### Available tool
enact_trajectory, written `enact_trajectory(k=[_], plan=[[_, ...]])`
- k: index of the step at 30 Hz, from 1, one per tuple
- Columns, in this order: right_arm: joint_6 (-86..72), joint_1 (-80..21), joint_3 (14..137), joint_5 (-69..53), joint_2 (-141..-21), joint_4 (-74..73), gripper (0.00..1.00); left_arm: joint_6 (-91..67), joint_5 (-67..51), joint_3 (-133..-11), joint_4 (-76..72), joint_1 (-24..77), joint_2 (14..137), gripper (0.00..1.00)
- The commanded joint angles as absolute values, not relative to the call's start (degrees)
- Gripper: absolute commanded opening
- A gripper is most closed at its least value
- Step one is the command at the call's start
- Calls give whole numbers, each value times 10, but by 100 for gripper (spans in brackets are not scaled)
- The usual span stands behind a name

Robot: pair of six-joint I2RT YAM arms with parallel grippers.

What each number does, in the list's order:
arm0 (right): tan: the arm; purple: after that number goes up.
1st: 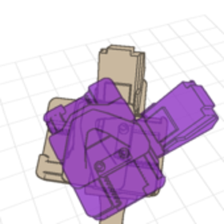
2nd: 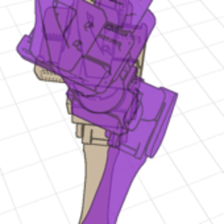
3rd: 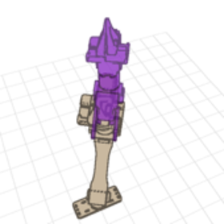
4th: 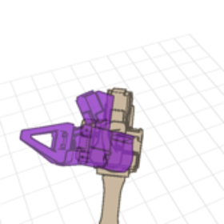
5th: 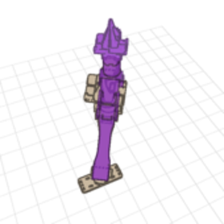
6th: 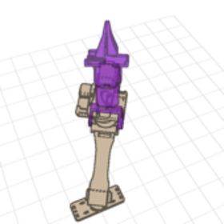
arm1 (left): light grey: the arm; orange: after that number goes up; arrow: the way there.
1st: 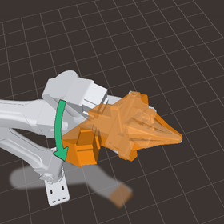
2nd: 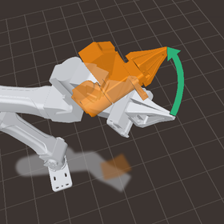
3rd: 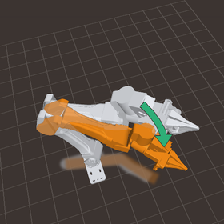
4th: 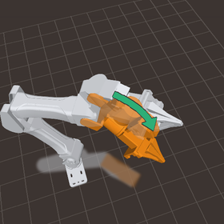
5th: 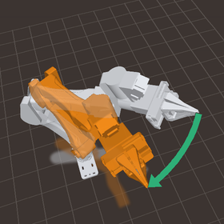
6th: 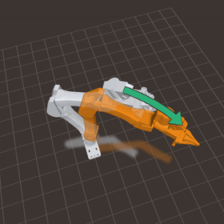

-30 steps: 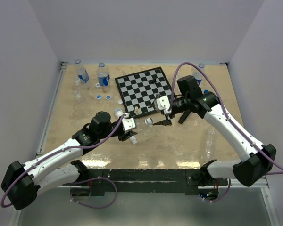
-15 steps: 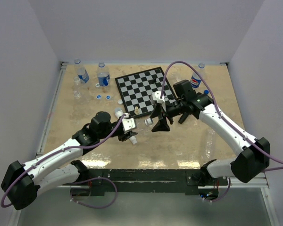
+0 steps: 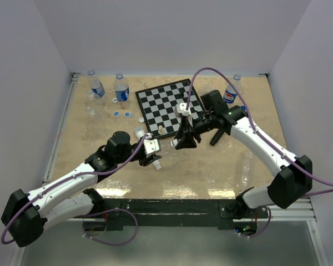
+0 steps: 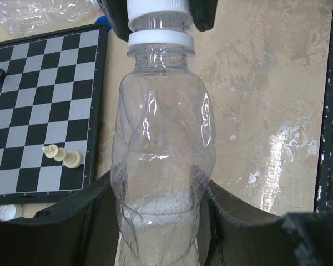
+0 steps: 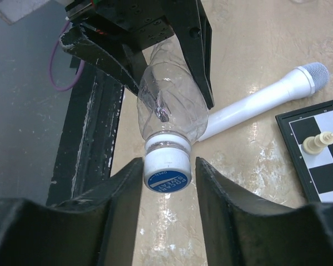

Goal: Unscrew the bottle caps
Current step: Unscrew the bottle cap from the plastic bottle, then place the bottle cap at the center of the board.

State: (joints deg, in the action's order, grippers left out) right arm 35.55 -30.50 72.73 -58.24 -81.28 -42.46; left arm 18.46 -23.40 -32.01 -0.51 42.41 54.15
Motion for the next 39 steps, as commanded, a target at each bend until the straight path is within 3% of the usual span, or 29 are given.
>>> enact_trajectory(k=[1,7,11,14,22,29,34,36,39], plan=[[352,-305,748,-598,-807,-429,42,184,-243,-333,-23,425,538,4],[400,-307,752,-589,-807,-453,16,184,-244,-333,-23,425,537,4],[598,-313,797,-588,-821,-570,0,183,-246,-333,-24,425,538,4],[805,-313,815,-589,-822,-645,0,184,-246,-334,-23,425,537,4],[1142,-313,795,-478,-790,-644,0,184,-243,-332,-23,425,534,4],[1042,-293,785,-535,-774,-602,0,184,-243,-332,-23,426,533,4],[800,-229,703,-571,-704,-444,0,185,-244,-333,-23,425,531,4],[625,-209,663,-541,-670,-343,0,184,-247,-333,-23,425,530,4],[396,-201,614,-340,-634,-230,0,183,-248,-334,-23,425,530,4]])
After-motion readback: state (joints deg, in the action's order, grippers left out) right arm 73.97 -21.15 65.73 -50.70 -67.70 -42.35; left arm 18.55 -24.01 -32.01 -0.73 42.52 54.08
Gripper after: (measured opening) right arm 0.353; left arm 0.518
